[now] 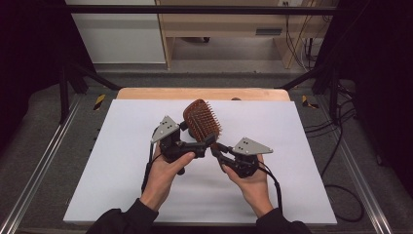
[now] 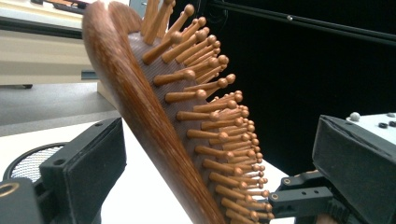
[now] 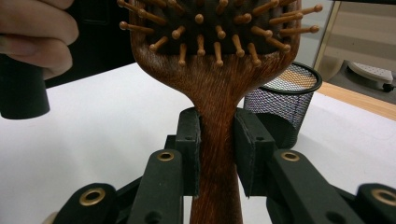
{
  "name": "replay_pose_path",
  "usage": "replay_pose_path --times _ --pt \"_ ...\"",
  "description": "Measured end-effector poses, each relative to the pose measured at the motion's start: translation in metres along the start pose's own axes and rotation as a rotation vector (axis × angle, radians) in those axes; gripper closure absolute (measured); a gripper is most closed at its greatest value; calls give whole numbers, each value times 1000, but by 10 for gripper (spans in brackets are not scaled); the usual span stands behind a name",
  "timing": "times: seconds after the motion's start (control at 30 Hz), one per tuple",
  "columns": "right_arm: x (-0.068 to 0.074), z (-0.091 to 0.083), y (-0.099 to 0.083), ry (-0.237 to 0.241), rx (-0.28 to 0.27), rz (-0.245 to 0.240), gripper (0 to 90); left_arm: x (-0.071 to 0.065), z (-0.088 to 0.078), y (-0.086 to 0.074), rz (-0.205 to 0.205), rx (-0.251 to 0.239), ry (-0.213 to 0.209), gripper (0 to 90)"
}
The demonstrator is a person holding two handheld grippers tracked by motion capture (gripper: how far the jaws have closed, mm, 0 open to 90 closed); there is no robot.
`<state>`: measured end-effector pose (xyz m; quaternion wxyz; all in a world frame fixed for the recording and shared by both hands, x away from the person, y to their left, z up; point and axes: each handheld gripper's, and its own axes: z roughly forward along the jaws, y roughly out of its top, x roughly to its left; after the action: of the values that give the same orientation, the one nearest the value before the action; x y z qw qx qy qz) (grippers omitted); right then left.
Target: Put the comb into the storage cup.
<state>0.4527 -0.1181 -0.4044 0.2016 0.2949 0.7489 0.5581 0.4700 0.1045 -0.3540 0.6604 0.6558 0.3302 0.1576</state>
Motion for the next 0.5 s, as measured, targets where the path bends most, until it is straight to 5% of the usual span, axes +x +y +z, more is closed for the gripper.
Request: replay_pose_path --times 0.33,0.5 --pt "4 0 1 3 -11 -13 727 -2 4 -1 -13 -13 24 60" --pt "5 0 1 2 -12 -17 727 -1 3 -1 -30 -34 34 144"
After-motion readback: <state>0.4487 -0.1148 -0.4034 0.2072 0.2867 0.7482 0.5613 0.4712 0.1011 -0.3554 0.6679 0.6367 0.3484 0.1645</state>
